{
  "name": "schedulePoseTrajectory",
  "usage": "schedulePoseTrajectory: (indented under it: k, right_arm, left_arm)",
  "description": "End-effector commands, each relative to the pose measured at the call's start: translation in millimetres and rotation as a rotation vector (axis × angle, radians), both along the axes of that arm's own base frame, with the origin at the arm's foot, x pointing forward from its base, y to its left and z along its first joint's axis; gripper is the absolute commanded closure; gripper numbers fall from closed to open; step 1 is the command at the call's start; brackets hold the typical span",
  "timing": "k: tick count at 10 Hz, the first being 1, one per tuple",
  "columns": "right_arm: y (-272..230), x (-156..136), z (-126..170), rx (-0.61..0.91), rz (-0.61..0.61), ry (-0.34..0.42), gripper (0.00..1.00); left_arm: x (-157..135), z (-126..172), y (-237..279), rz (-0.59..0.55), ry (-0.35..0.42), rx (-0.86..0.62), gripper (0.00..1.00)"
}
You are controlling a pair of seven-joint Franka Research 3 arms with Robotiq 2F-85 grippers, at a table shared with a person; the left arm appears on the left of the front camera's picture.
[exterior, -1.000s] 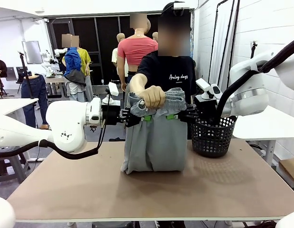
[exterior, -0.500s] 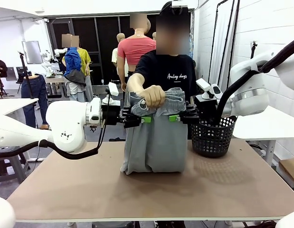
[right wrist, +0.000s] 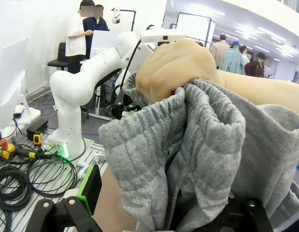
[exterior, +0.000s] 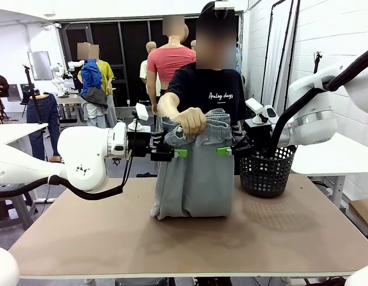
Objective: Fold the training pants.
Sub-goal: Release the ends of the Training pants and then grab the overlapped ends.
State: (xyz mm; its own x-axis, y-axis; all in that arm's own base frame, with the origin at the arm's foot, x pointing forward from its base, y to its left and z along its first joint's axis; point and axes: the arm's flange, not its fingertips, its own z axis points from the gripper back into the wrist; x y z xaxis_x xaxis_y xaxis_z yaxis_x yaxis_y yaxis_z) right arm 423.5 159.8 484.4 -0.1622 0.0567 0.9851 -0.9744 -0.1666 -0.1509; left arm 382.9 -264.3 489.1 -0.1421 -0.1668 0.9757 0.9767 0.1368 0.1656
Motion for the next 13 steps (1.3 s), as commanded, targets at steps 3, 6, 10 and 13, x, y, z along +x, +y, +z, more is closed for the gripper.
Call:
schedulePoseTrajectory:
  k: [3, 6, 10, 13]
  right_arm:
    - [-1, 1, 3, 0.019, -0.016, 0.010, 0.00]
    - [-11, -1, 3, 0.008, -0.066, -0.012, 0.00]
    - [-27, -3, 1, 0.000, -0.121, -0.001, 0.00]
    - [-33, -3, -4, 0.006, -0.163, 0.001, 0.00]
  left_arm:
    - [-1, -1, -1, 0.023, -0.004, 0.000, 0.00]
    - [-6, -4, 6, 0.065, -0.021, -0.001, 0.00]
    - [-17, -7, 26, 0.125, -0.037, -0.003, 0.00]
    - [-22, -5, 37, 0.159, -0.049, -0.010, 0.00]
